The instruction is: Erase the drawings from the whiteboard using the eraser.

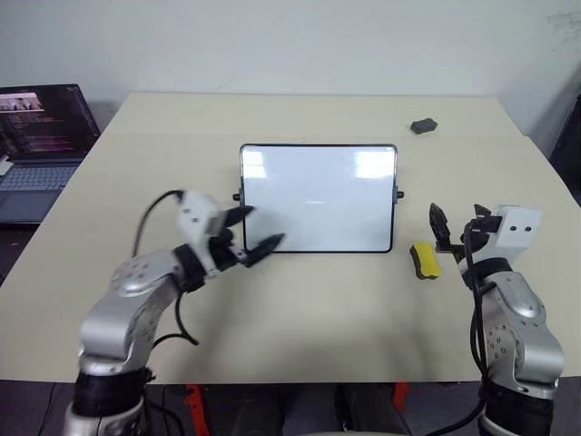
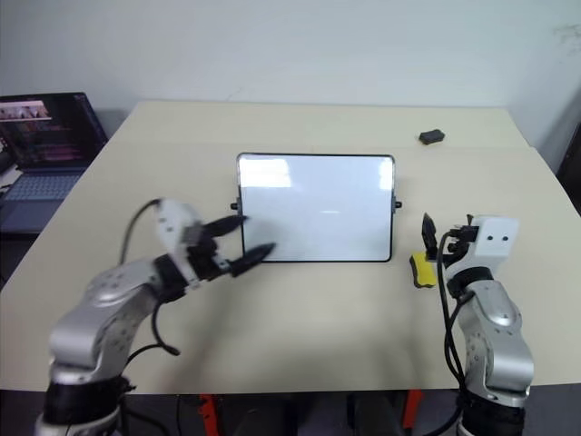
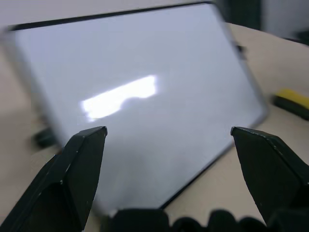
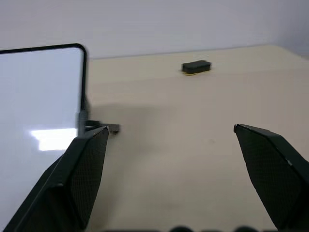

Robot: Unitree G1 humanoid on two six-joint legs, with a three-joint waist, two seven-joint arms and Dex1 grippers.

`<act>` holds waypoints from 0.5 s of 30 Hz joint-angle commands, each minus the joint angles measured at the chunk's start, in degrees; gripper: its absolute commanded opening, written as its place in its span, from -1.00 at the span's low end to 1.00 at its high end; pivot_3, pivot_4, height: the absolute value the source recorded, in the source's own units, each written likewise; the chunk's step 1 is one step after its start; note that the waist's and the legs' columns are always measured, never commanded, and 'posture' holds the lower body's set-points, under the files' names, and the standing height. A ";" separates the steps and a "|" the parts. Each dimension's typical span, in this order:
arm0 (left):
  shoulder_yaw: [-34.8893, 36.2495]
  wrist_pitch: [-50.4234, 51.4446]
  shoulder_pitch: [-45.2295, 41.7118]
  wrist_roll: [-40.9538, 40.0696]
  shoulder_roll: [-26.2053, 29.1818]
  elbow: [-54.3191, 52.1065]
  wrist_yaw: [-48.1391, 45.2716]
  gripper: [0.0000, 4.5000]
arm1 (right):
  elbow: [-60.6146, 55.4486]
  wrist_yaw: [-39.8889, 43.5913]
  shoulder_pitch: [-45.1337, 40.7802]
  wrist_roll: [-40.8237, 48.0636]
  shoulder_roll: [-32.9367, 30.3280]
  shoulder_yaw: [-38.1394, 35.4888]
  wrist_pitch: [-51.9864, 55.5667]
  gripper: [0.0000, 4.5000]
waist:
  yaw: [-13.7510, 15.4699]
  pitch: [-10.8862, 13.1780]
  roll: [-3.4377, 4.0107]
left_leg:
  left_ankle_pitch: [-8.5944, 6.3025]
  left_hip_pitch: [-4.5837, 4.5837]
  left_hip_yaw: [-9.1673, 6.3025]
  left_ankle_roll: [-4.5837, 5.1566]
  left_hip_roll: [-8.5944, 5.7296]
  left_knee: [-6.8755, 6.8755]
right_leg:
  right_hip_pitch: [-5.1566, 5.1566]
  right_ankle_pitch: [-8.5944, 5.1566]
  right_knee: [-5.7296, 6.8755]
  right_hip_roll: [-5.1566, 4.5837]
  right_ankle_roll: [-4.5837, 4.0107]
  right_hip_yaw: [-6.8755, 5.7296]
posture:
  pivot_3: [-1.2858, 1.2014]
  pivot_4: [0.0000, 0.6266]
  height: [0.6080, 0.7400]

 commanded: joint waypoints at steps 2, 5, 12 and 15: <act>4.08 -6.55 1.35 5.10 -2.93 -1.01 9.26 1.00 | 10.35 4.65 -0.73 2.57 -3.53 -5.97 -13.86 0.99 | 0.31 -0.01 0.00 | 0.00 0.03 0.01 0.00 -0.03 0.03 | 0.00 0.00 0.05 0.00 0.00 0.01 | 0.03 -0.52 1.00; 4.71 -10.91 2.13 8.92 -5.53 0.70 14.76 1.00 | 17.55 5.91 -0.71 4.82 -4.29 -9.22 -20.70 0.99 | 0.47 -0.02 -0.02 | 0.00 0.03 -0.02 0.01 -0.05 0.22 | 0.11 0.01 0.12 -0.01 0.01 -0.02 | 0.03 -0.52 1.00; 5.10 -13.58 11.04 11.45 -11.72 -2.67 21.32 1.00 | 19.38 5.51 3.45 7.49 -4.36 -11.83 -23.08 0.99 | -0.17 -0.11 0.10 | -0.01 0.16 0.10 0.02 0.05 0.18 | 0.16 0.02 0.22 0.03 0.01 0.11 | 0.03 -0.52 1.00; 6.26 -14.62 15.98 11.16 -13.18 -2.88 21.98 1.00 | 12.76 6.04 10.07 7.74 -2.56 -9.27 -21.62 0.99 | -0.08 -0.21 0.20 | -0.01 0.20 0.10 0.01 0.04 0.18 | 0.17 0.01 0.28 0.04 0.02 0.12 | 0.03 -0.52 1.00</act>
